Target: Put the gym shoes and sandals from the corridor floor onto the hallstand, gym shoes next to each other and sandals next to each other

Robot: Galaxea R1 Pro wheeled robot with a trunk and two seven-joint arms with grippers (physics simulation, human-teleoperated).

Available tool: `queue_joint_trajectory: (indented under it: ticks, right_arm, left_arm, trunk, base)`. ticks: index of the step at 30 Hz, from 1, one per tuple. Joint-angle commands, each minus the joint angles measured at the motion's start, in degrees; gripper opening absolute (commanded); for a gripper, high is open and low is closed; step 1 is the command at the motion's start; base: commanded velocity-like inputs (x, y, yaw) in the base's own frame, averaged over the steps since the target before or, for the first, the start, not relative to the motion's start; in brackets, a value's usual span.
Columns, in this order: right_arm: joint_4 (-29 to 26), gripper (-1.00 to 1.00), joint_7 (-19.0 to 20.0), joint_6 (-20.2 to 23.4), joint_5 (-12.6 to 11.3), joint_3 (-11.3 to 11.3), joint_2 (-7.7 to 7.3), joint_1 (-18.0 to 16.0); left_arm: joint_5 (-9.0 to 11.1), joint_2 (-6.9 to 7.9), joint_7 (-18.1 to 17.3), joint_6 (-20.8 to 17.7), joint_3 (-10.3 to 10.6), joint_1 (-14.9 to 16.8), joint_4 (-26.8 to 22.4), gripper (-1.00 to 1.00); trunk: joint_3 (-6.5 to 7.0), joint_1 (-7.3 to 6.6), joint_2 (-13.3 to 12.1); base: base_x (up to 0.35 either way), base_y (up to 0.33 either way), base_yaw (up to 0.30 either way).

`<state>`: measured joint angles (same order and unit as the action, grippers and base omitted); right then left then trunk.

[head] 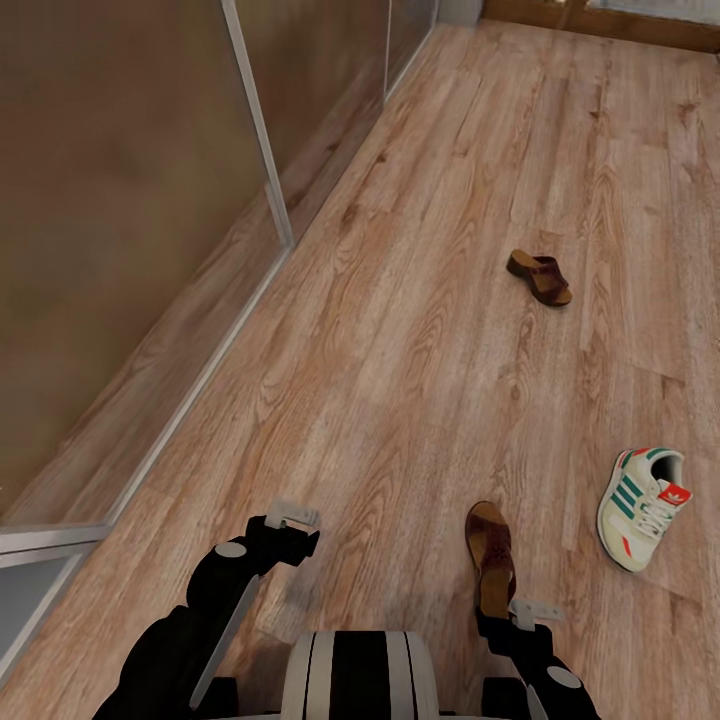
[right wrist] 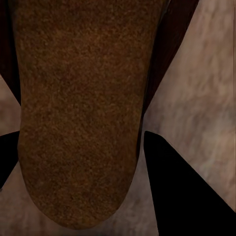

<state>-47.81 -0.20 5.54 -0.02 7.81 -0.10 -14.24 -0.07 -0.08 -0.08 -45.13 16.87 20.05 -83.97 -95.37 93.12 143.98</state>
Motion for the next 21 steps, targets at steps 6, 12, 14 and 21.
queue_joint_trajectory:
  ticks: [6, 12, 14, 21]
  right_arm:
    - [-0.1, -1.00, -0.1, 0.3, -0.2, 0.0, -0.01, 0.0]
    - [-0.1, -1.00, -0.1, 0.3, -0.2, 0.0, 0.00, 0.0]
    - [-0.1, -1.00, -0.1, 0.3, -0.2, 0.0, 0.01, 0.0]
    - [-0.3, -1.00, -0.1, 0.3, -0.2, -0.1, -0.01, 0.0]
  left_arm:
    - [0.0, -0.01, 0.0, -0.3, 0.0, 0.0, -0.1, 1.00]
    - [0.0, -0.01, 0.0, -0.3, 0.0, 0.0, -0.1, 1.00]
    - [0.0, -0.01, 0.0, -0.3, 0.0, 0.0, -0.1, 1.00]
    - [0.0, -0.01, 0.0, -0.3, 0.0, 0.0, -0.1, 1.00]
  trunk:
    - [1.31, -0.16, -0.1]
    - [2.64, -0.32, -0.2]
    - [3.08, -0.37, -0.2]
    - [4.63, -0.55, -0.3]
  base:
    - [0.000, 0.000, 0.000]
    - [0.000, 0.000, 0.000]
    - [0.000, 0.000, 0.000]
    - [0.000, 0.000, 0.000]
